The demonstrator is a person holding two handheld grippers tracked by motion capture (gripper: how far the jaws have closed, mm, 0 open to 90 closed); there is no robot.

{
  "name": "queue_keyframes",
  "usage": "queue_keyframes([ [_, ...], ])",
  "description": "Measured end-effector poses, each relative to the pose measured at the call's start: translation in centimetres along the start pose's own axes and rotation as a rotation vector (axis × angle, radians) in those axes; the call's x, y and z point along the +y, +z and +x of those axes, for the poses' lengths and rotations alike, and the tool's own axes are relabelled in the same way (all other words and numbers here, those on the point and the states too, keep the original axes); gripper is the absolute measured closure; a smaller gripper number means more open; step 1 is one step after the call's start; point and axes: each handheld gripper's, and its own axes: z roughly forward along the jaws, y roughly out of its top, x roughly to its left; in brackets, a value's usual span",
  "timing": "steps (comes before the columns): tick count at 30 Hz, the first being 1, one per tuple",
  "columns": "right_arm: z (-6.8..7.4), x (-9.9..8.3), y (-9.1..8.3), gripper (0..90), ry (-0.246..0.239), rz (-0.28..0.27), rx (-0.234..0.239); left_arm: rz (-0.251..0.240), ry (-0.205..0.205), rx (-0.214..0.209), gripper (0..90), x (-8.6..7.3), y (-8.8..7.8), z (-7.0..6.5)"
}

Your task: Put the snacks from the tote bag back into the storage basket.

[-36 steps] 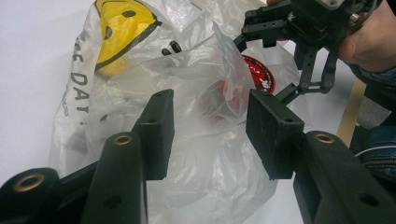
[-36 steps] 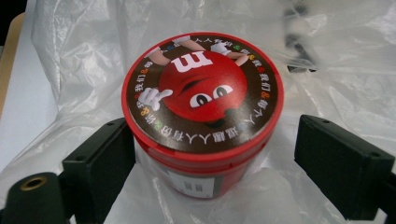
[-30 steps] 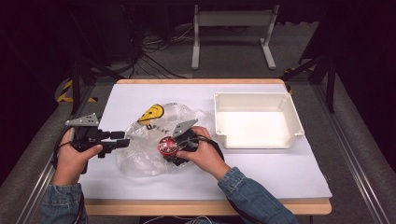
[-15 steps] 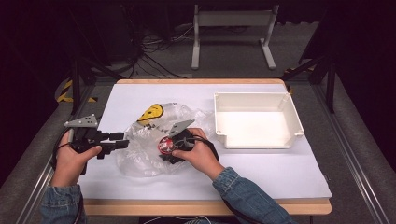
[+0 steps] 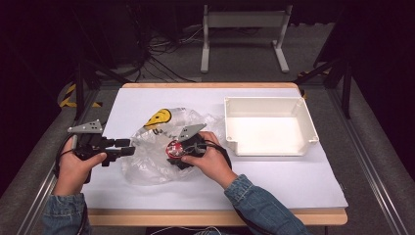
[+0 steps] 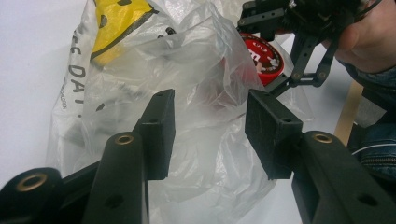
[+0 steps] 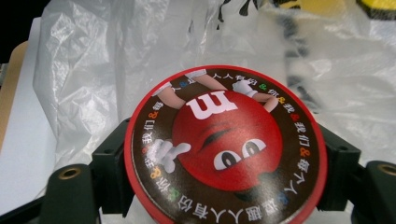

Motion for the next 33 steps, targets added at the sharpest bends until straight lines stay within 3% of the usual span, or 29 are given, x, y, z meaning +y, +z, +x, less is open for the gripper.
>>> queue_keyframes([
  [21, -0.4, 2.8, -3.8, 24.8, -0.041, -0.009, -0.023, -0.019, 0.002, 0.013, 50.9, 0.0, -0.8, 0.0],
  [24, -0.5, 3.2, -4.2, 24.7, -0.041, -0.014, -0.024, -0.023, -0.004, 0.030, 47.5, 0.0, -0.8, -0.1],
  [29, -0.7, 3.8, -5.0, 24.7, -0.043, -0.015, -0.026, -0.032, -0.019, 0.073, 32.1, 0.0, -1.0, 0.0],
  [33, -0.8, 4.2, -5.6, 24.7, -0.045, -0.016, -0.028, -0.039, -0.021, 0.078, 29.4, 0.0, -1.2, 0.1],
])
